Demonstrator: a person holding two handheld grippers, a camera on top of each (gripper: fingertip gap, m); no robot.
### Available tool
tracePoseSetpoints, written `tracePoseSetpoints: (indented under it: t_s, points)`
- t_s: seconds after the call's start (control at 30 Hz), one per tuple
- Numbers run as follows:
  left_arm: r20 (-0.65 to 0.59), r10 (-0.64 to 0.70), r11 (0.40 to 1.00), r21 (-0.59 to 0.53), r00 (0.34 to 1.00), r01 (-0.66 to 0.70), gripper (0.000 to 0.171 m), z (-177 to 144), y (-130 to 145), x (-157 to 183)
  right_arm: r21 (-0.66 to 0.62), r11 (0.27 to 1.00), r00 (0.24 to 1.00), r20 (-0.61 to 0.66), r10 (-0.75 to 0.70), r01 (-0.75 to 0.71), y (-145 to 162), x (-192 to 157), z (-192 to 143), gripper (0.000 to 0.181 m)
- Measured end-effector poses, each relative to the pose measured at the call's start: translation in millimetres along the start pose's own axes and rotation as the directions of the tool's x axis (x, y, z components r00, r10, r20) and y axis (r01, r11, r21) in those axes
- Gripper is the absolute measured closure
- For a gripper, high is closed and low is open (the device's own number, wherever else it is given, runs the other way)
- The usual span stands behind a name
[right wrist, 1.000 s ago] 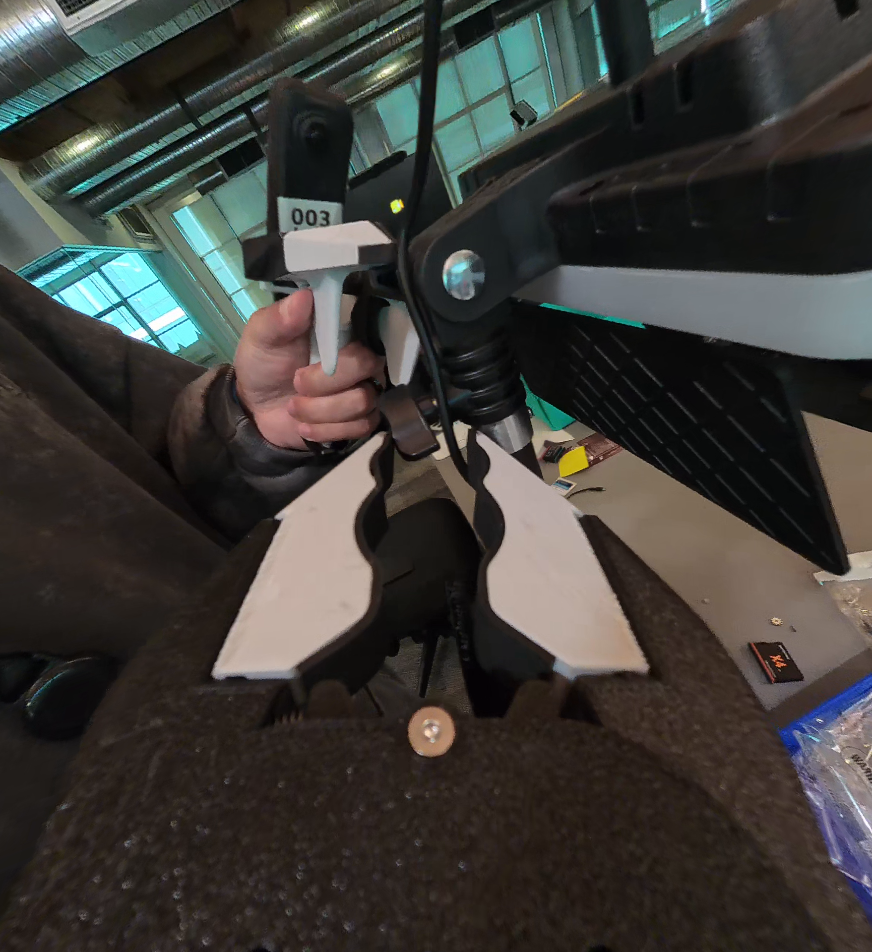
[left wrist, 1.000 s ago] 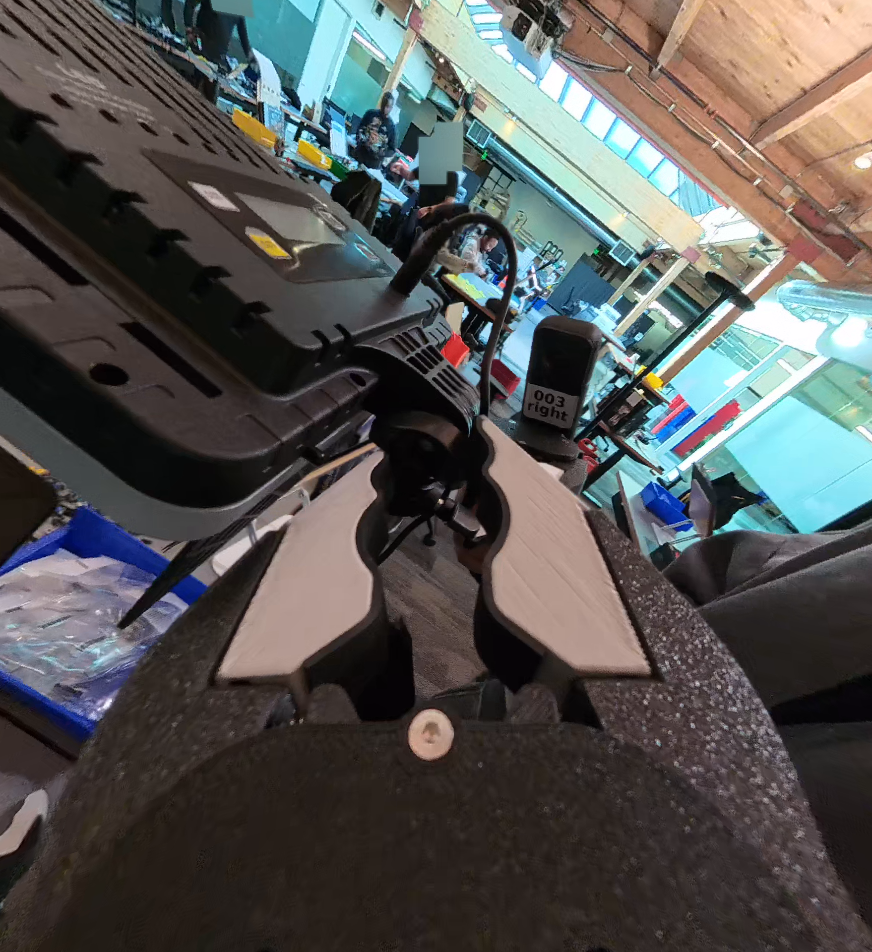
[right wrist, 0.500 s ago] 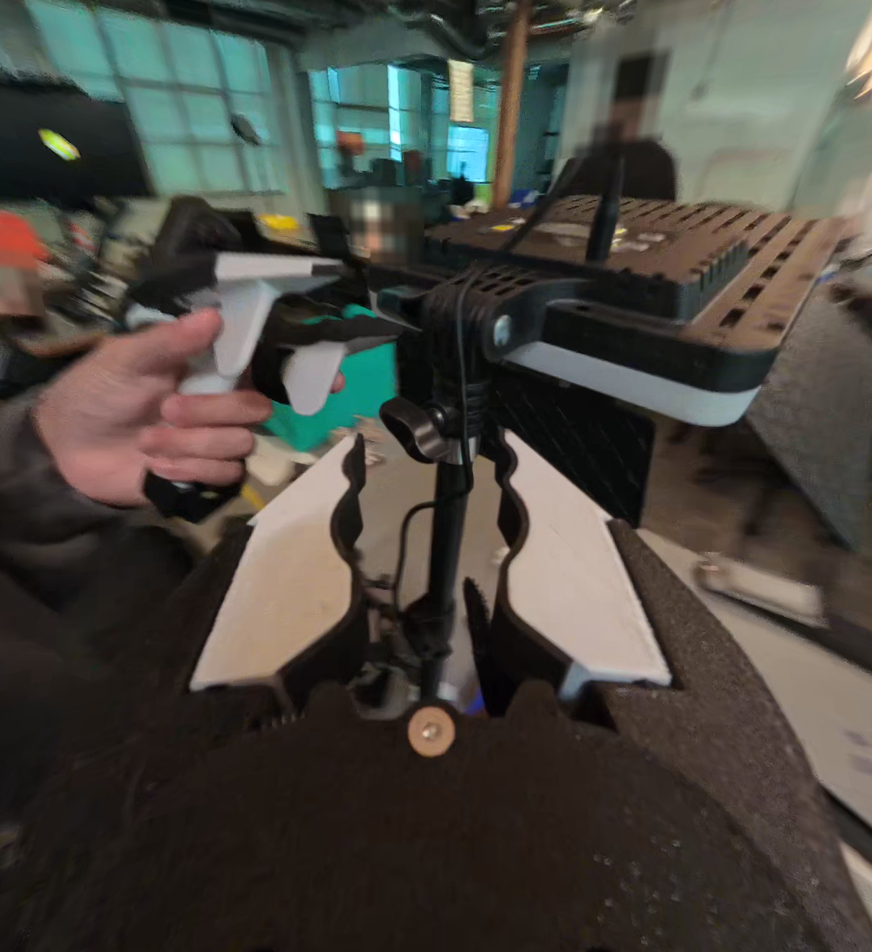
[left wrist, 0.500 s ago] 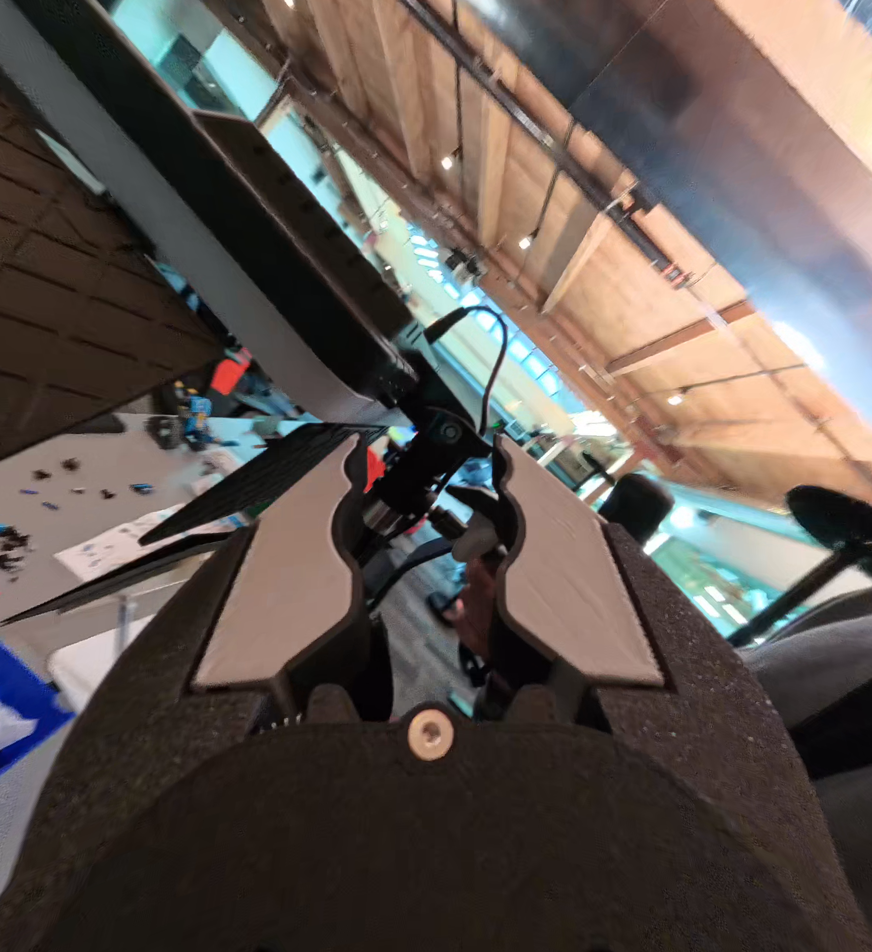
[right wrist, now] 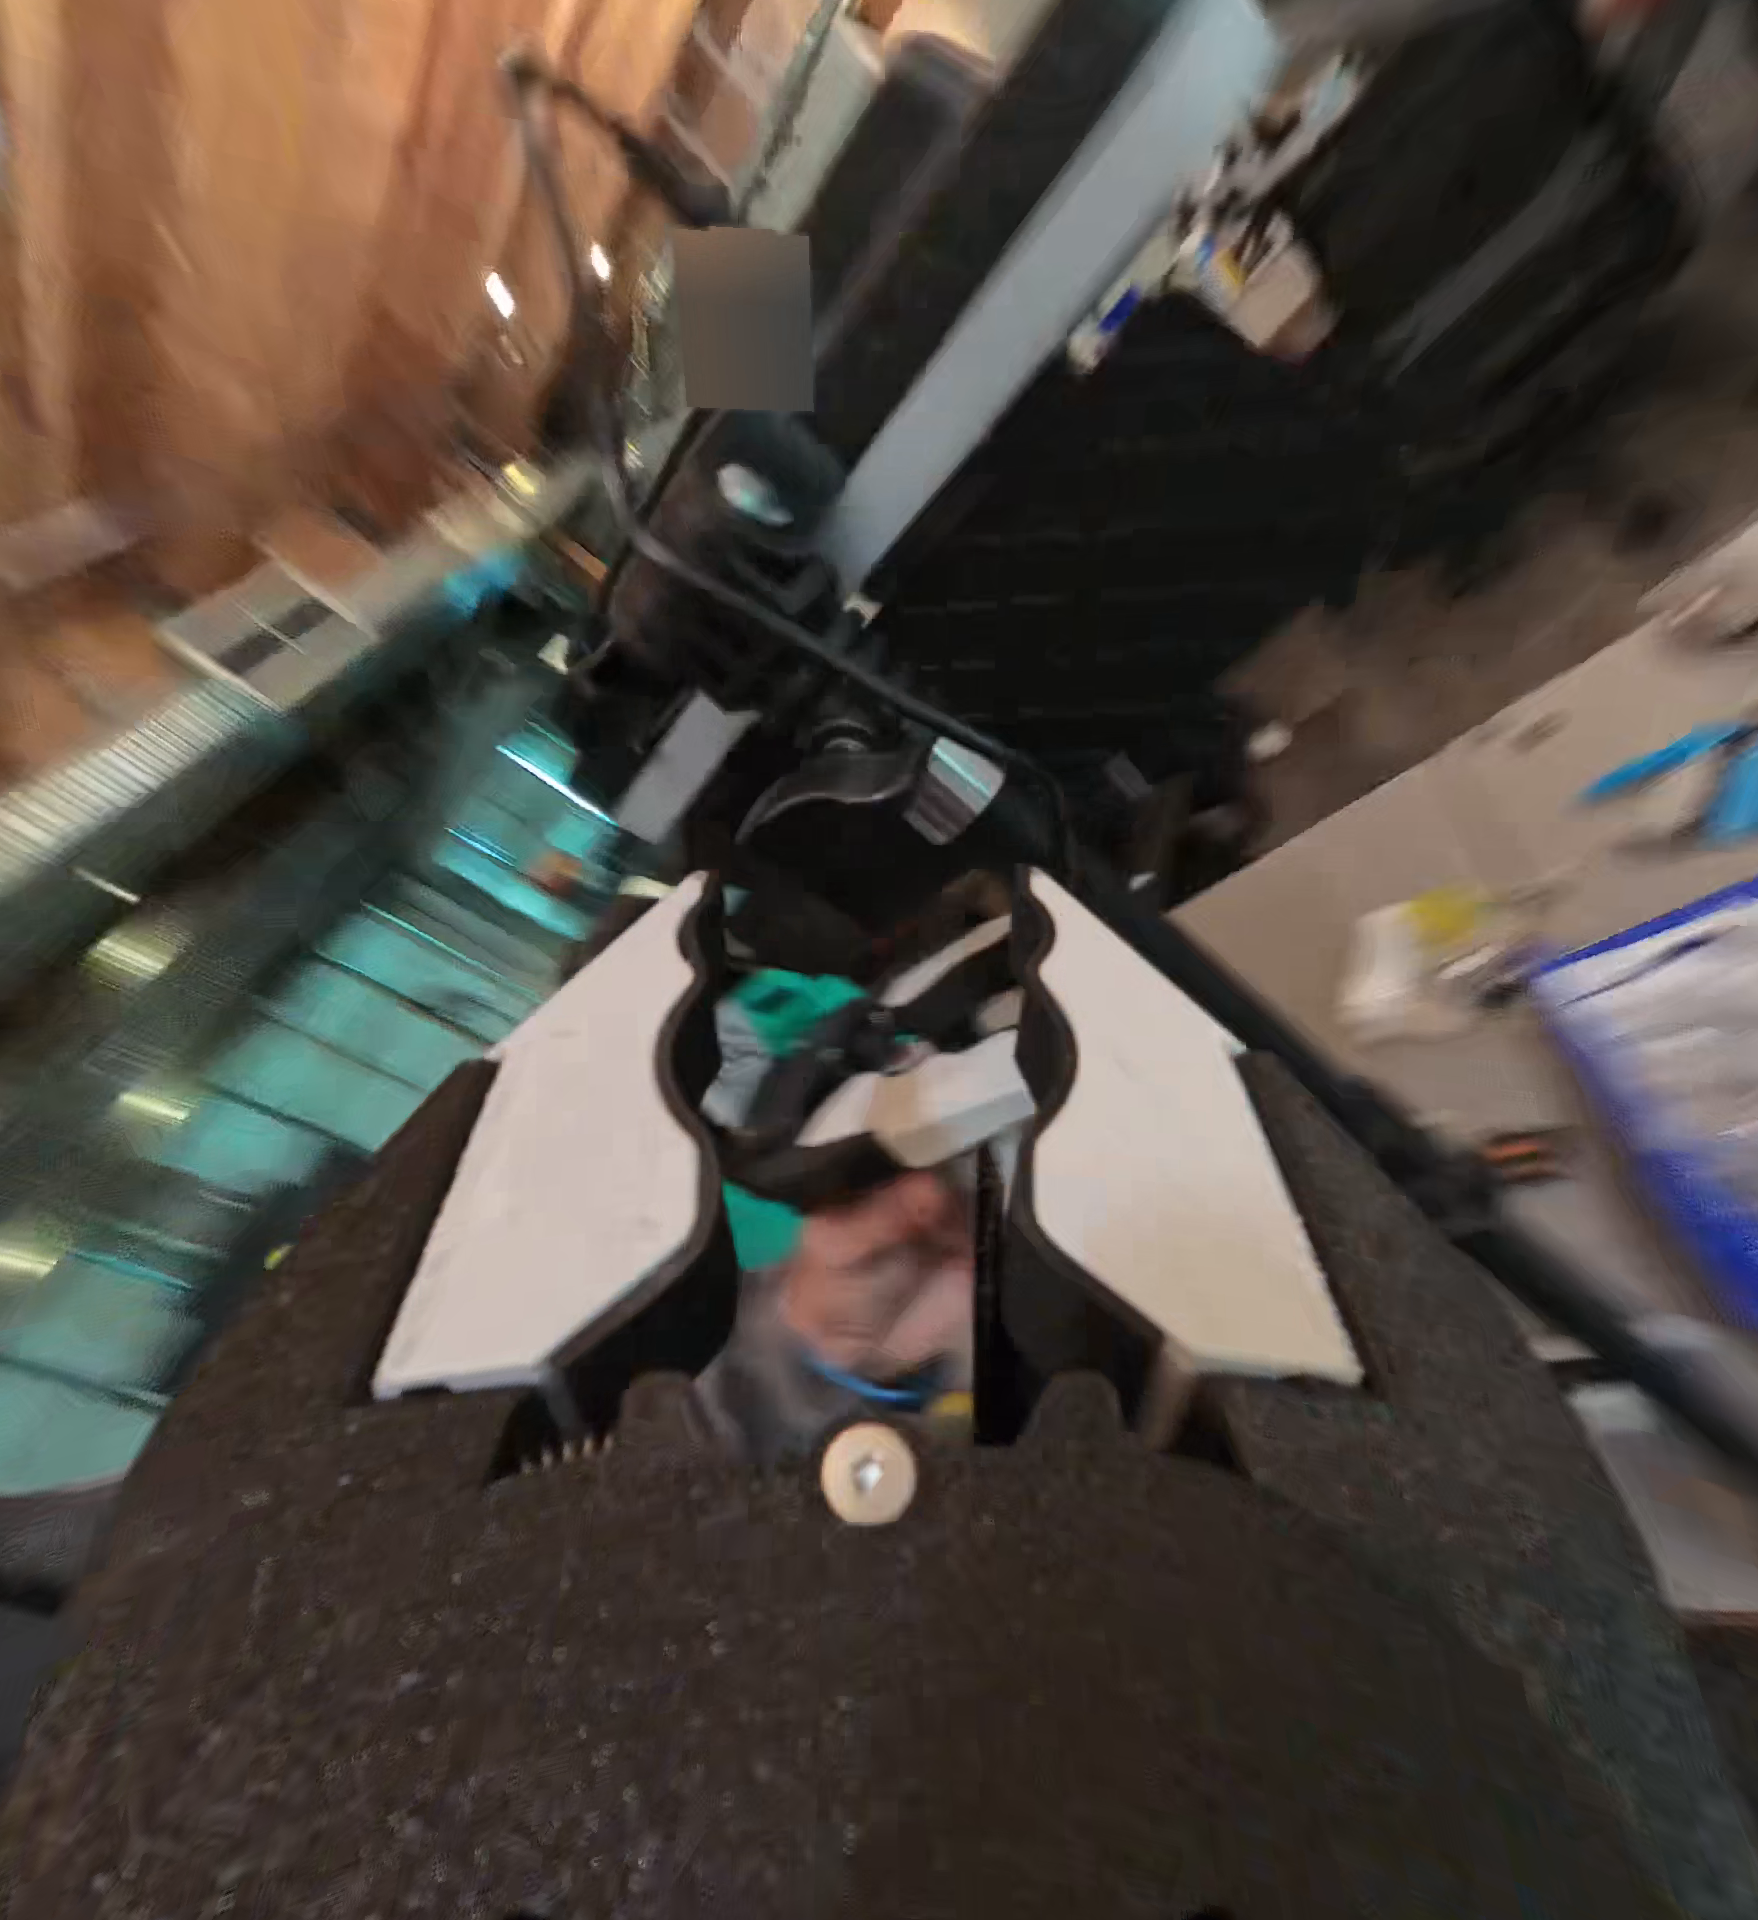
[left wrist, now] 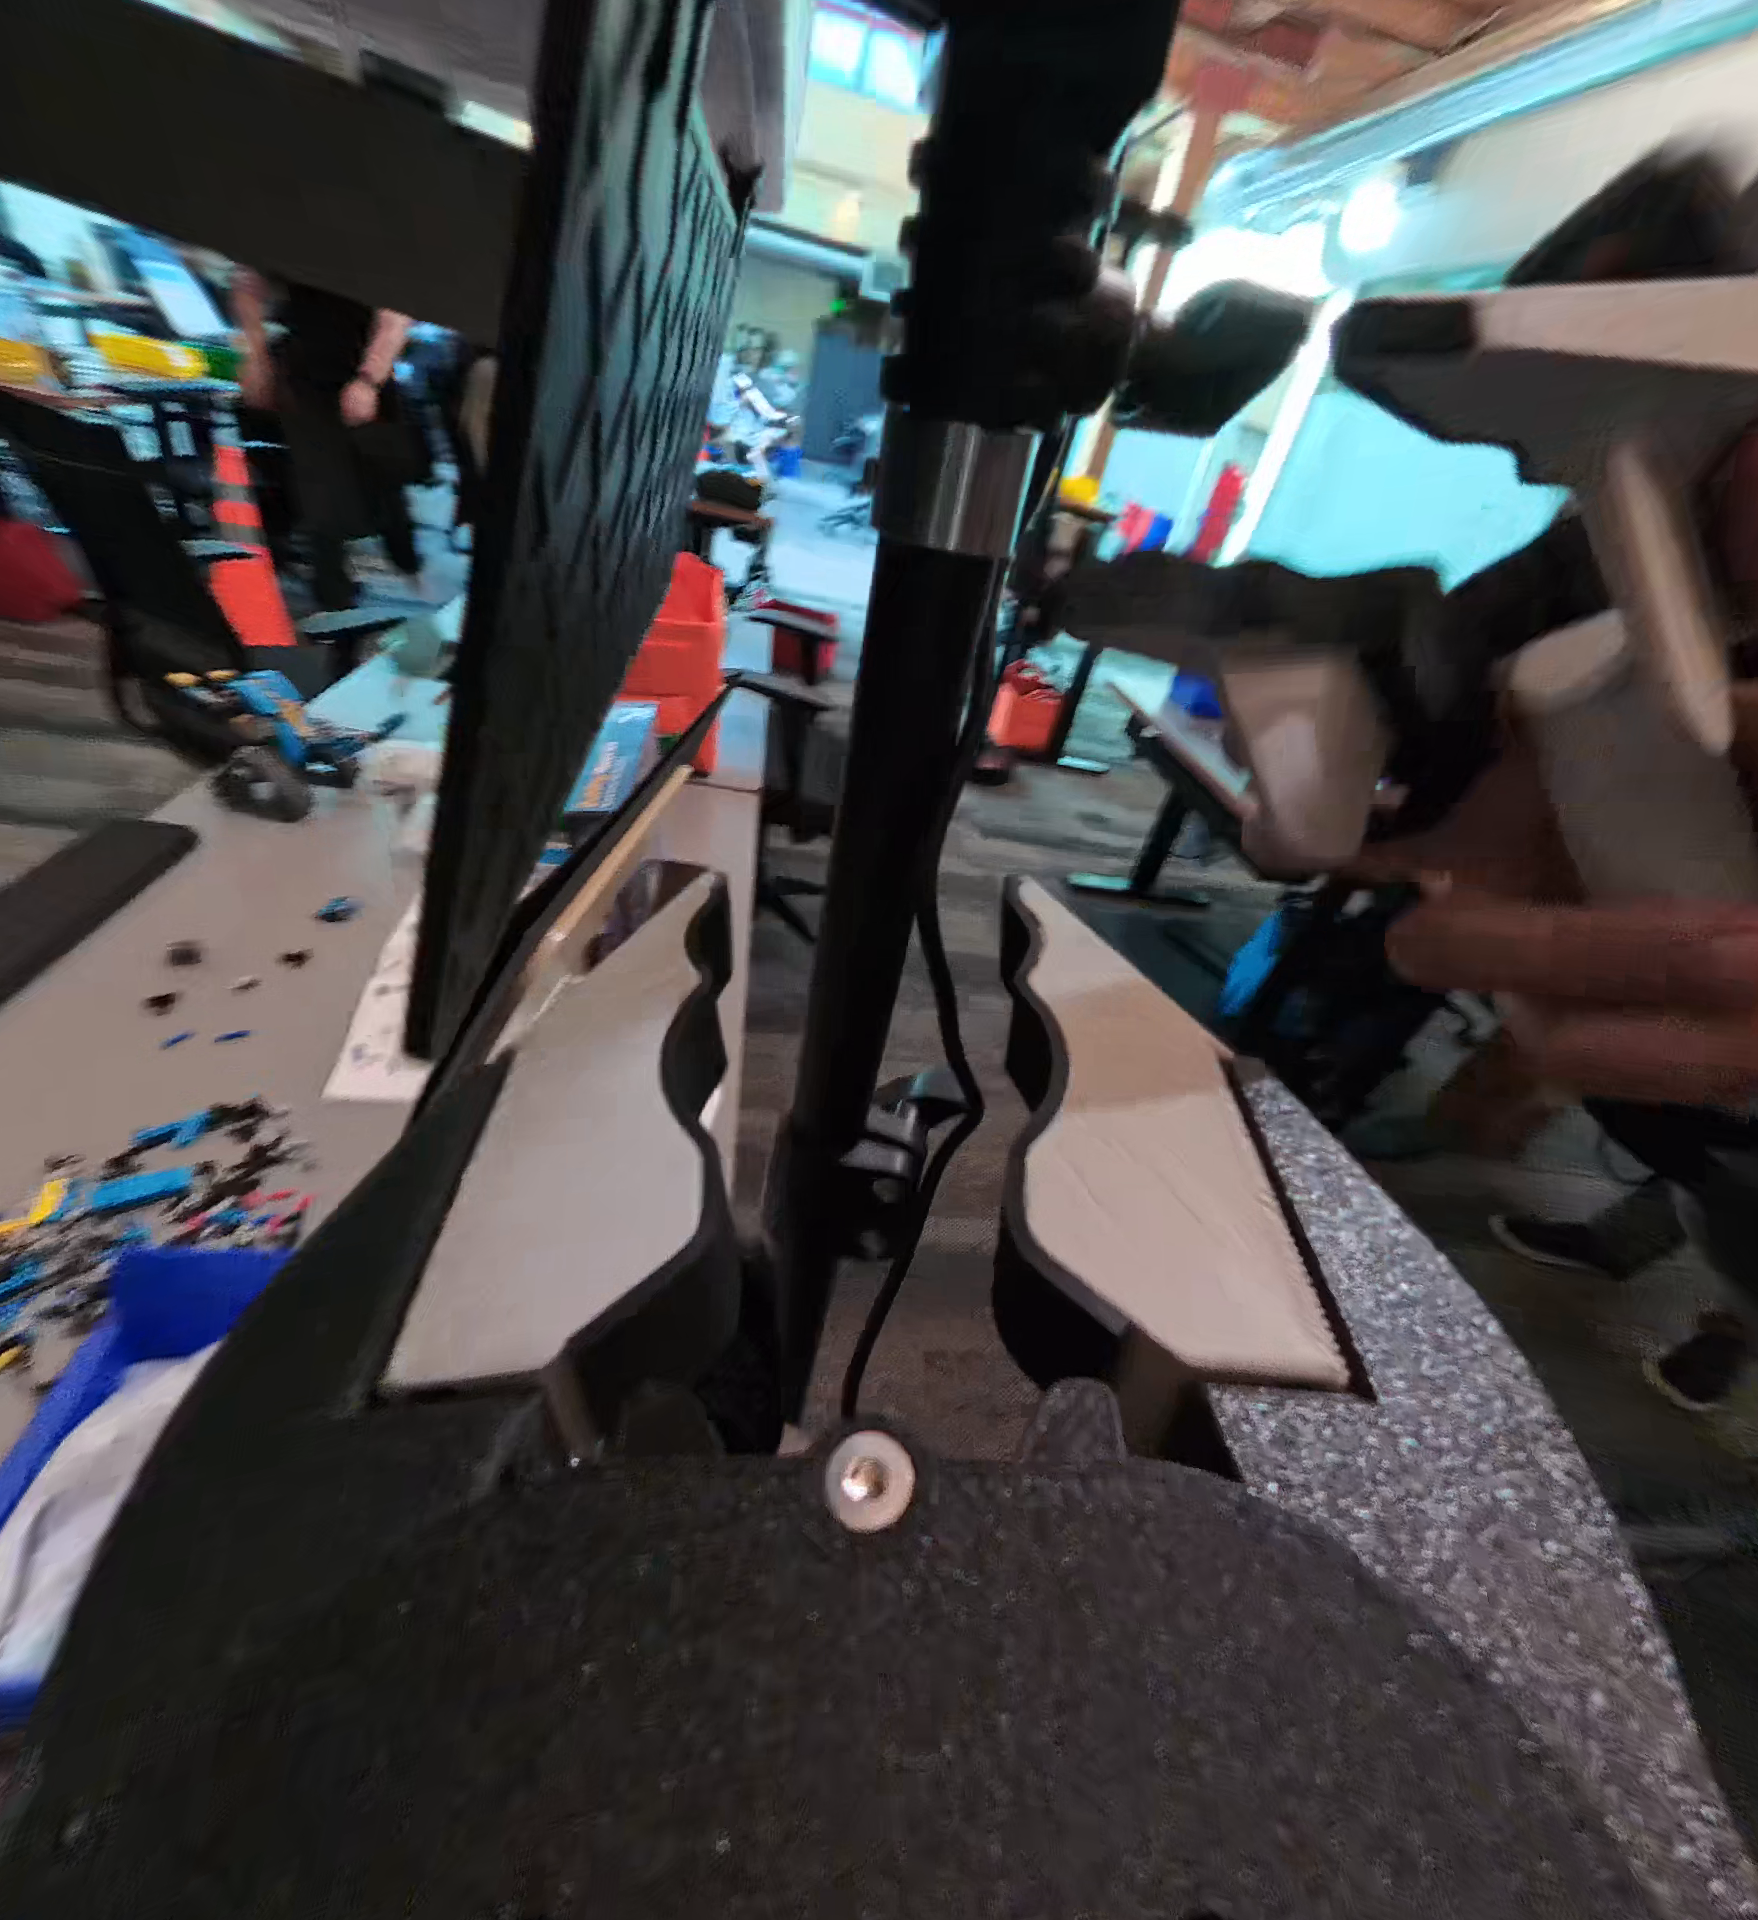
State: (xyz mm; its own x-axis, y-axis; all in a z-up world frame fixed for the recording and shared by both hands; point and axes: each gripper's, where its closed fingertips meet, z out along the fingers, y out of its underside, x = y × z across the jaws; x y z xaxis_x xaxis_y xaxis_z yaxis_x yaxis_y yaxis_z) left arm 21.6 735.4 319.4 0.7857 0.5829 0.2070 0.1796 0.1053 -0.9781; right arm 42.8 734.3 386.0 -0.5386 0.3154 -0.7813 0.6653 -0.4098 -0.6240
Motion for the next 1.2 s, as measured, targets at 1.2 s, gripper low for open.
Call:
tracePoseSetpoints:
  t_s: [1.2]
  points:
    - [0.083, 0.142, 0.988, 0.041, 0.986, -0.146, 0.155, 41, -12, 2, -0.366, 0.750, 0.763, 0.141, 0.630, -0.551, -14, -18, 3, 0.154]
